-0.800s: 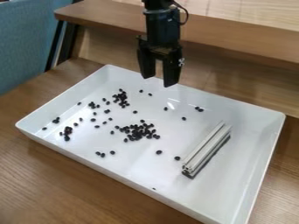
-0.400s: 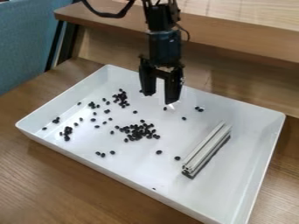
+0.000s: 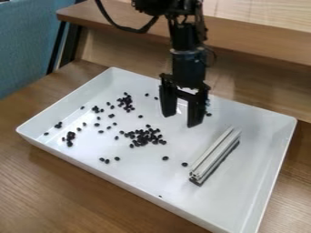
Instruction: Sweep into pile
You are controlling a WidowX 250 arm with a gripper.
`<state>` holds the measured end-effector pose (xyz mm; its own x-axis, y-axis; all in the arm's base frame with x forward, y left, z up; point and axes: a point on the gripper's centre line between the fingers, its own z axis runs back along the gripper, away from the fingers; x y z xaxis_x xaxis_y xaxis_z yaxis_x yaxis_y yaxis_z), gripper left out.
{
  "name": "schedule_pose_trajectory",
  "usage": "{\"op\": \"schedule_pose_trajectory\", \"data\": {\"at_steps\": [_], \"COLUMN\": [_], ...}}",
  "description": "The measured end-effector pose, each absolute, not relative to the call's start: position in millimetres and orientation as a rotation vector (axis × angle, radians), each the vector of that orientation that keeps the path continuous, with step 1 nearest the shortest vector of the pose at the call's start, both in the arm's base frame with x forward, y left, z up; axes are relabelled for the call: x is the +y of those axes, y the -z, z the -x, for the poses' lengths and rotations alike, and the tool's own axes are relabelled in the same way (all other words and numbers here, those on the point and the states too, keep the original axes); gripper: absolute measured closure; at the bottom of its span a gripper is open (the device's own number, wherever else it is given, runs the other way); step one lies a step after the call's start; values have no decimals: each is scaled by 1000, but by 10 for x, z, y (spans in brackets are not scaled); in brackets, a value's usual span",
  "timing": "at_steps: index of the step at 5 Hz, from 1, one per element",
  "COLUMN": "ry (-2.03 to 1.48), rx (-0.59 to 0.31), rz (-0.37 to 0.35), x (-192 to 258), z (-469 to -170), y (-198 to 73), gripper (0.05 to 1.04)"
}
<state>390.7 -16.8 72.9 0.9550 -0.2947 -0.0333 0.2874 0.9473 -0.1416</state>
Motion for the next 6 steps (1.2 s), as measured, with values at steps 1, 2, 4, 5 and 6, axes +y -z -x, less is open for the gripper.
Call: {"op": "schedule_pose_trajectory", "data": {"at_steps": [1,2,4,5,6], "ry": [286,287,284,277,264], "rx": [21,20,-12,-8,21], "rz": [147,154,157,142,116], "x": [-357,-490,-714,-739,-730], "z": [-3850,-3794,-3812,-3828,-3841], "y": [-819,-789,-744,-657,-513], "gripper": [84,84,84,84,84]}}
